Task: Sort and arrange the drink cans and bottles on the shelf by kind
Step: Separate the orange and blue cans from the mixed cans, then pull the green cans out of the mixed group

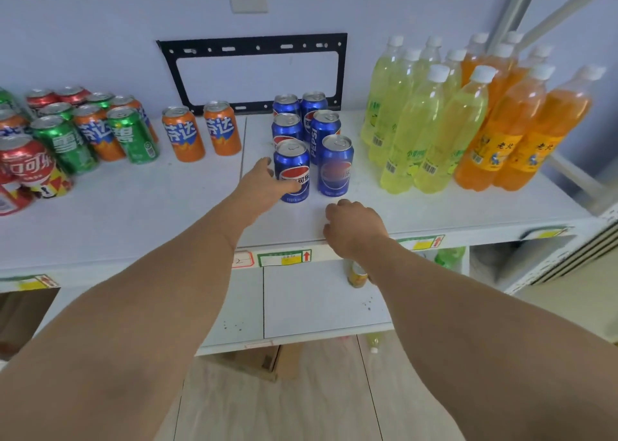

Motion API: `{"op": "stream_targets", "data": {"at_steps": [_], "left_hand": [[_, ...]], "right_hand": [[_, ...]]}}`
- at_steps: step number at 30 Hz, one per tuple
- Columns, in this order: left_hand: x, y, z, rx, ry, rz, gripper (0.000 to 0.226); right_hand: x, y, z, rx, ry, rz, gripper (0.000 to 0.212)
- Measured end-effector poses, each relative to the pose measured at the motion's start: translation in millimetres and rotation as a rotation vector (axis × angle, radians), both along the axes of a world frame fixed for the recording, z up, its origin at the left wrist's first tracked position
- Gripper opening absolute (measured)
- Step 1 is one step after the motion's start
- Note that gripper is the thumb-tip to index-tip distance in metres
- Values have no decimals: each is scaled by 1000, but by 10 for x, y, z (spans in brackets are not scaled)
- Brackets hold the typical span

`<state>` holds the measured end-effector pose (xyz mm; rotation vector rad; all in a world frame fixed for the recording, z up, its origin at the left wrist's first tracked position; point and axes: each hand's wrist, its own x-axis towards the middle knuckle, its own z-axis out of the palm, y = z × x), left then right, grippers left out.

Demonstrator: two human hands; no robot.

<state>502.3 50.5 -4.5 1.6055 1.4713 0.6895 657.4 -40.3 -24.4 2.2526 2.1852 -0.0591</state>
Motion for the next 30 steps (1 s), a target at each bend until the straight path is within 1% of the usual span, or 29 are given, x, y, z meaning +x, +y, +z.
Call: {"op": "stream_targets", "data": {"at_steps": [1, 3, 4, 5, 6, 8, 14, 19, 24, 30], "left_hand": [[-48, -150, -16, 101, 219, 21, 66], [-157, -493, -47, 399, 686, -24, 45], [-210, -654, -65, 534, 847, -72, 39], [-265, -802, -77, 637, 946, -120, 36], [-333, -935, -82, 699, 1014, -155, 36], [-497, -1181, -58, 749, 1105, -169, 35], [-1151, -1833, 85, 794, 1215, -82, 27], [-1688, -2055, 203, 835, 1212, -16, 28], [-2215, -1963, 280, 848, 1194, 39, 21], [-2884, -1517, 410, 911, 1147, 76, 24]], "right_hand": [[-34, -28, 30, 11, -37, 35, 28], [-115, -91, 107, 28, -106, 102, 26], [-168, -126, 155, 33, -135, 130, 24], [-233, -168, 199, 40, -159, 158, 23], [-316, -218, 239, 53, -176, 186, 22], [-518, -343, 308, 98, -186, 245, 20], [-1197, -795, 455, 186, -183, 389, 23], [-1732, -956, 608, 225, -183, 462, 23], [-2302, -855, 724, 272, -221, 532, 25], [-2942, -387, 775, 286, -212, 493, 26]]}}
